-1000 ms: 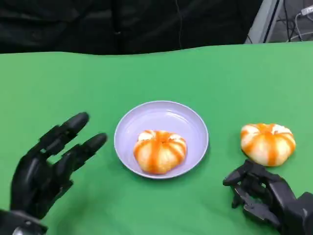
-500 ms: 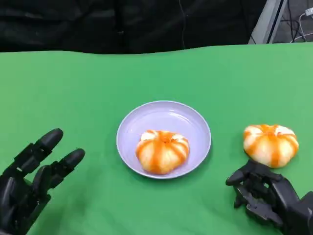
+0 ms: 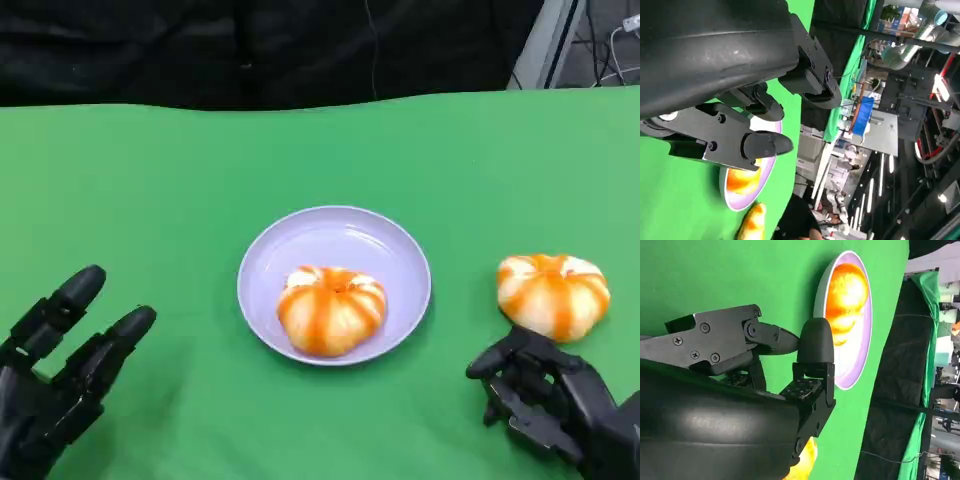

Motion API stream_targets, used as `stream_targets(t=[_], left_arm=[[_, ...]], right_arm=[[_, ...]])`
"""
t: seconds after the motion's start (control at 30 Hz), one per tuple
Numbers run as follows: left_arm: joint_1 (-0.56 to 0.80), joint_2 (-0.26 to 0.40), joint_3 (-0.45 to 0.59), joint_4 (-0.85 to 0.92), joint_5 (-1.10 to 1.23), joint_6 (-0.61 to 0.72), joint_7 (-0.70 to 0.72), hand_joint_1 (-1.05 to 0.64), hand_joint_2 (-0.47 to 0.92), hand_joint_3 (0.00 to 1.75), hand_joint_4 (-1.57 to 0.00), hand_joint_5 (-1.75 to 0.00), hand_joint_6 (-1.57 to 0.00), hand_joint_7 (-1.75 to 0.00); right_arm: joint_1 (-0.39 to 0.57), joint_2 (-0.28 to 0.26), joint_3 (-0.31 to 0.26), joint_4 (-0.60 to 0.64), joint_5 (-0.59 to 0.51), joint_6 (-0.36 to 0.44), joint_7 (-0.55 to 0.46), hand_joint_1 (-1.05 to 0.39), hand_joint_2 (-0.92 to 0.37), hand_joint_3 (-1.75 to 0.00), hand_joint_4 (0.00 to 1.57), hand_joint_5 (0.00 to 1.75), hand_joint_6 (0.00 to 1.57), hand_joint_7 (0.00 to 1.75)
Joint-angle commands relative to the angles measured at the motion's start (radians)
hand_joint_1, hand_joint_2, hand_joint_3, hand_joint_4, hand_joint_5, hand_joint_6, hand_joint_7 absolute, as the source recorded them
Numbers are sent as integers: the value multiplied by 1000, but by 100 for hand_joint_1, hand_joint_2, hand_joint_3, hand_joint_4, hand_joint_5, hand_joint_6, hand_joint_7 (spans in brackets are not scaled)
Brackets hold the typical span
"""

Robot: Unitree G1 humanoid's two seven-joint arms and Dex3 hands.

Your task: Grasp the bread from the table and place it into the plate.

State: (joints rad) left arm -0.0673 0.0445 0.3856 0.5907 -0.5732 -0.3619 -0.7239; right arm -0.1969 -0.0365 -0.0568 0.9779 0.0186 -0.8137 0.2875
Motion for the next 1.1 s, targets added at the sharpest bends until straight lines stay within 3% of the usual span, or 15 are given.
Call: stream_targets(t=[0.03,0.33,0.43,0.5,0.63,0.67,0.7,0.77,0.9,1.1], left_arm=[[-11,14,14,16,32,-37,42,22,69,102,-86,-1,-74,-1],[-12,15,13,20,83,-68,128,22,67,106,-93,-2,-82,-2],[-10,14,16,15,100,-86,166,20,67,106,-106,-8,-92,-6],[-12,13,24,22,107,-114,183,17,65,110,-124,-22,-115,-14],[-12,19,28,31,109,-131,199,16,62,114,-120,-44,-125,-11],[-11,24,32,33,109,-132,205,13,61,118,-116,-87,-125,-51],[-9,29,35,35,110,-132,210,12,60,119,-111,-108,-115,-83],[-8,36,37,40,115,-132,217,12,60,119,-108,-128,-107,-114],[-11,45,35,52,121,-133,215,13,60,118,-107,-139,-103,-127],[-14,47,34,58,121,-136,210,14,59,119,-105,-143,-101,-129]], right_arm=[[2,-17,-5,7,5,-1,-2,-25,-92,-50,59,175,66,124],[0,-16,-6,7,5,6,-4,-26,-92,-49,60,175,67,124],[-1,-17,-5,7,3,4,-7,-26,-92,-49,60,175,66,124],[-1,-18,-4,7,-1,1,-10,-26,-92,-49,60,175,66,124],[0,-17,-4,6,1,2,-9,-26,-92,-50,60,175,66,124],[0,-16,-5,6,4,3,-7,-26,-92,-49,60,175,66,125],[0,-16,-6,5,6,4,-4,-26,-92,-49,60,175,66,125],[1,-17,-7,5,8,3,-1,-25,-92,-49,60,175,66,125],[3,-19,-8,4,8,3,-1,-26,-92,-49,59,175,66,125],[3,-20,-8,3,7,4,-2,-26,-92,-49,59,175,66,125]])
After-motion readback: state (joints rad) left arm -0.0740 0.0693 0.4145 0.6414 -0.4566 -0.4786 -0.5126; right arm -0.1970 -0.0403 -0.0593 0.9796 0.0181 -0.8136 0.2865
